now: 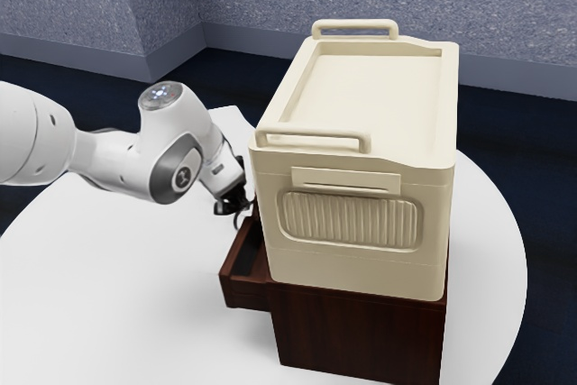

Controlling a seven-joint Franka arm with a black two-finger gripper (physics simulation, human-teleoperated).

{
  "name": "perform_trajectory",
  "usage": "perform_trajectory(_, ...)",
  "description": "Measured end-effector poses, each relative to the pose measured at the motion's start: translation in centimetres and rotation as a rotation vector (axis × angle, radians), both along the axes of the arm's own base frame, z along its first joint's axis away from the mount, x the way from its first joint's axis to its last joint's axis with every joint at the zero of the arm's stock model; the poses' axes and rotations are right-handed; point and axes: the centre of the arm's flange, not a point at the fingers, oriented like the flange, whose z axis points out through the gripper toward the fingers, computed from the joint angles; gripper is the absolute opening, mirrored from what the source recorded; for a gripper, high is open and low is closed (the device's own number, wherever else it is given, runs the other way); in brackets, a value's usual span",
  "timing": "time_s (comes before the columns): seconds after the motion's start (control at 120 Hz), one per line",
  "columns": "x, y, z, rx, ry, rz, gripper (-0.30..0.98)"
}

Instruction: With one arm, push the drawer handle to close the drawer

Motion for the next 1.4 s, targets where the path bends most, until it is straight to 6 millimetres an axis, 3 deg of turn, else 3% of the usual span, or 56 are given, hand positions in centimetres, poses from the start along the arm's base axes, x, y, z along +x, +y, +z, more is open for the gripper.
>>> perform_trajectory(0.558, -0.6, -5.0, 0.1, -0.062, -0.049, -0.037, -0.10)
perform_trajectory(0.85, -0.7, -6.3, 0.4, -0.083, -0.084, -0.040, -0.10)
perform_trajectory(1.242, -1.1, -7.3, -0.6, -0.091, -0.085, -0.040, -0.10)
perform_trajectory(1.4, -1.4, -6.2, -1.2, -0.092, -0.074, -0.017, -0.10)
